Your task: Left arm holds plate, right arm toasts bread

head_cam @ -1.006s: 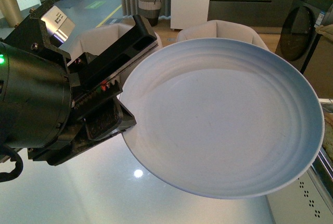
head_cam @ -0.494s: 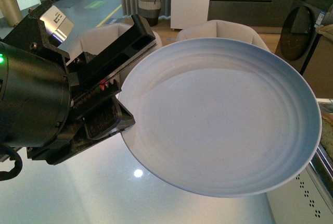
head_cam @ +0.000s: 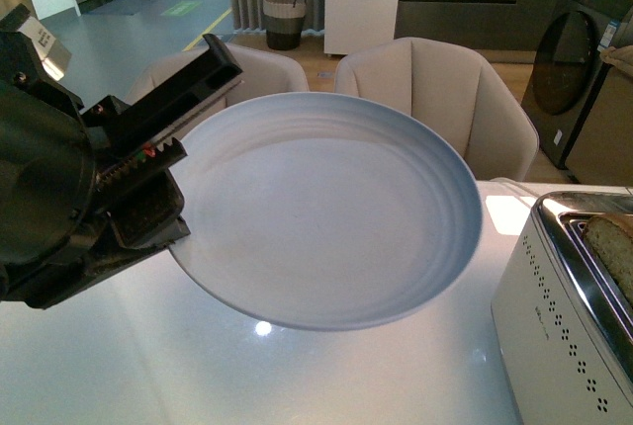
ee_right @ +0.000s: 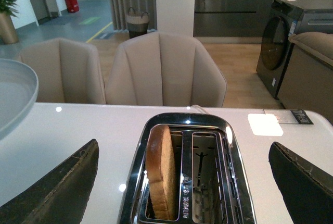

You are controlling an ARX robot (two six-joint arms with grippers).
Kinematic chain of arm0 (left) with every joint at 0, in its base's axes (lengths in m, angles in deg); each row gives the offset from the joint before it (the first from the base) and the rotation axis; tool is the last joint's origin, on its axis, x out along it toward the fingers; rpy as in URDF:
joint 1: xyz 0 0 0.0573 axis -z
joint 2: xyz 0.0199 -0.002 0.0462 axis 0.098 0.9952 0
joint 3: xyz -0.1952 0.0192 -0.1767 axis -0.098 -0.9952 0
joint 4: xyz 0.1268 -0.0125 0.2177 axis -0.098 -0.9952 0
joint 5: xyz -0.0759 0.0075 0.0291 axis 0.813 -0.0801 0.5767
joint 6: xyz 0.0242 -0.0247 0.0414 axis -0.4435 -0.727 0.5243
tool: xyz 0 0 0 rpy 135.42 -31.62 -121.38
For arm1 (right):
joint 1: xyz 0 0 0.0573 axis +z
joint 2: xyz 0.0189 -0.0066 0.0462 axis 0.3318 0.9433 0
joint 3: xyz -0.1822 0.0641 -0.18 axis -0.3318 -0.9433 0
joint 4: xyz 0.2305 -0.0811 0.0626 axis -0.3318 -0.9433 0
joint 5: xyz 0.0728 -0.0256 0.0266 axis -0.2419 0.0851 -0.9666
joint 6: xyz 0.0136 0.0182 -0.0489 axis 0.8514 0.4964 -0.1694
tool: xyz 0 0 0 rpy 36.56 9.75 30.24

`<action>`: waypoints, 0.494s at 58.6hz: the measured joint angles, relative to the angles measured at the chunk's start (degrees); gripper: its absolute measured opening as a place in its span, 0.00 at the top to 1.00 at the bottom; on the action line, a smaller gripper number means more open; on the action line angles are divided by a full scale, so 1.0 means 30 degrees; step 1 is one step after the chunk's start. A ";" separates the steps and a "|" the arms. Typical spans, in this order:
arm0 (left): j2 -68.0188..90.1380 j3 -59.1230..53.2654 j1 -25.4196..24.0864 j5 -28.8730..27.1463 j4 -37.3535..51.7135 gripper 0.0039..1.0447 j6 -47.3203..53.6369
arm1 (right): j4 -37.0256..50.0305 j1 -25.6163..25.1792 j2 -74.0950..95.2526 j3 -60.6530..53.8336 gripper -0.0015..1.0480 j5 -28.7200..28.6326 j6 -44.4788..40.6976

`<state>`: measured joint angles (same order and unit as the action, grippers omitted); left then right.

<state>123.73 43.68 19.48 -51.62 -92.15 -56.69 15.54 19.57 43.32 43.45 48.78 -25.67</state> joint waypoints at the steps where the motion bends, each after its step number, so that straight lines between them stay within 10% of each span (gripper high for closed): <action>1: 0.0000 0.0000 -0.0379 0.0124 0.0117 0.97 0.0007 | 0.0000 0.0000 -0.0007 0.0000 0.09 0.0000 0.0000; 29: 0.5807 -0.2390 -0.9187 0.4197 0.6543 0.97 0.5632 | 0.0000 0.0000 0.0000 0.0000 0.09 0.0000 0.0000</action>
<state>141.15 36.51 -8.08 -39.03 -72.52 -39.79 15.54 19.57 43.32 43.45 48.78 -25.67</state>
